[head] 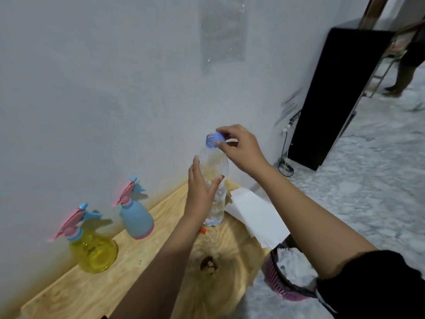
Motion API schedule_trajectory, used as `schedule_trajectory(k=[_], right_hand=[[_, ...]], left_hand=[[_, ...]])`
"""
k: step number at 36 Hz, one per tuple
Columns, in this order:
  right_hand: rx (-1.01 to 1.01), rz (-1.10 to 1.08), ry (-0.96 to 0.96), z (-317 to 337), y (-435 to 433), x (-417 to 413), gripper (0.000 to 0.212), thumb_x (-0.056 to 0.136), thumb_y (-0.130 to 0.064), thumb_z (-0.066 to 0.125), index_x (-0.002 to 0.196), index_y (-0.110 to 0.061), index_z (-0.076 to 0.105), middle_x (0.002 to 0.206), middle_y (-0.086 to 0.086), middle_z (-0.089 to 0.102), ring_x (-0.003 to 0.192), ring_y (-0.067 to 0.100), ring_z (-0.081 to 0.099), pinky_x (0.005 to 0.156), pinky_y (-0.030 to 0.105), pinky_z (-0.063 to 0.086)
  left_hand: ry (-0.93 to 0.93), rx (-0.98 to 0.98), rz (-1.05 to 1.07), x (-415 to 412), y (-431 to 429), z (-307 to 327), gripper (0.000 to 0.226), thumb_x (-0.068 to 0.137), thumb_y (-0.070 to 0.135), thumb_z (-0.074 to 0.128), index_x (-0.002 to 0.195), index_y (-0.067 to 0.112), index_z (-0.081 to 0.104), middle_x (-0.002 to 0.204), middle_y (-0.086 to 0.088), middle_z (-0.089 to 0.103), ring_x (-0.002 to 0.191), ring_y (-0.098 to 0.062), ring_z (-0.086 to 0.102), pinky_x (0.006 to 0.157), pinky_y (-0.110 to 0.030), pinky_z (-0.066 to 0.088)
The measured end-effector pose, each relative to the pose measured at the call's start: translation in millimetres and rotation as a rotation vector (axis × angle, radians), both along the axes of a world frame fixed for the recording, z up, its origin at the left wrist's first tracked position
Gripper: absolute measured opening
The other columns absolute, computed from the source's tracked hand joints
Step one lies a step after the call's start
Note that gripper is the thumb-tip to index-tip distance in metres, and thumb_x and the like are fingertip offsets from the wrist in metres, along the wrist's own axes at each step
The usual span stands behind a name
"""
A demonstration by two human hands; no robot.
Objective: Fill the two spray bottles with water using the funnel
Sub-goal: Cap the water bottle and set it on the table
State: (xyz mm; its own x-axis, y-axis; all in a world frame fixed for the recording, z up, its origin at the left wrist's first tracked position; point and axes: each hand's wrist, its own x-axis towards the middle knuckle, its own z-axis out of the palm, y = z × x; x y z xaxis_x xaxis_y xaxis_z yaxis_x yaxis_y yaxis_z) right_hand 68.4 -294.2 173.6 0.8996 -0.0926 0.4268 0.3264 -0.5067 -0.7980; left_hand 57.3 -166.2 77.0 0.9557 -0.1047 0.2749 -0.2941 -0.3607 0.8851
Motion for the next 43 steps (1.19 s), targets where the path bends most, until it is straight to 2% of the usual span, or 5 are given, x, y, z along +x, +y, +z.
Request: schedule_trajectory(k=[10, 22, 35, 40, 43], right_hand=[[-0.432, 0.221, 0.146, 34.2, -7.7, 22.4, 0.031, 0.09, -0.012, 0.058, 0.121, -0.014, 0.062, 0.121, 0.002, 0.056, 0.103, 0.015, 0.054, 0.097, 0.029, 0.044], [-0.646, 0.326, 0.129, 45.9, -6.9, 31.1, 0.035, 0.088, -0.007, 0.06, 0.122, -0.013, 0.061, 0.124, 0.005, 0.053, 0.109, 0.022, 0.052, 0.092, 0.032, 0.044], [-0.35, 0.454, 0.206, 41.3, -18.6, 37.2, 0.035, 0.082, -0.003, 0.068, 0.114, -0.016, 0.068, 0.124, 0.0, 0.063, 0.114, 0.013, 0.056, 0.101, 0.026, 0.044], [-0.207, 0.429, 0.196, 31.9, -17.1, 34.4, 0.035, 0.078, -0.005, 0.072, 0.112, -0.012, 0.068, 0.116, 0.002, 0.066, 0.104, 0.011, 0.059, 0.091, 0.021, 0.047], [-0.148, 0.337, 0.136, 24.3, -13.0, 33.7, 0.037, 0.072, -0.012, 0.079, 0.107, -0.01, 0.07, 0.107, 0.003, 0.068, 0.092, 0.012, 0.061, 0.075, 0.004, 0.043]], left_hand=[[0.096, -0.005, -0.026, 4.4, 8.0, 5.8, 0.083, 0.088, 0.032, 0.064, 0.149, 0.025, 0.009, 0.152, 0.0, 0.024, 0.138, -0.013, 0.027, 0.106, -0.025, 0.028], [0.178, -0.059, -0.027, 8.9, 11.1, 9.3, 0.085, 0.085, 0.026, 0.069, 0.149, 0.024, 0.013, 0.147, 0.002, 0.031, 0.134, -0.012, 0.032, 0.104, -0.025, 0.031], [0.22, -0.071, -0.031, 6.5, 14.4, 15.1, 0.083, 0.085, 0.025, 0.069, 0.148, 0.029, 0.015, 0.142, 0.003, 0.034, 0.128, -0.006, 0.032, 0.111, -0.039, 0.035], [0.205, -0.076, -0.013, 3.9, 13.4, 13.1, 0.082, 0.086, 0.026, 0.068, 0.148, 0.029, 0.015, 0.143, 0.002, 0.034, 0.13, -0.007, 0.033, 0.11, -0.036, 0.035], [0.196, -0.075, 0.001, 2.9, 13.3, 11.6, 0.082, 0.086, 0.027, 0.068, 0.148, 0.029, 0.015, 0.146, 0.001, 0.033, 0.131, -0.007, 0.032, 0.11, -0.036, 0.034]])
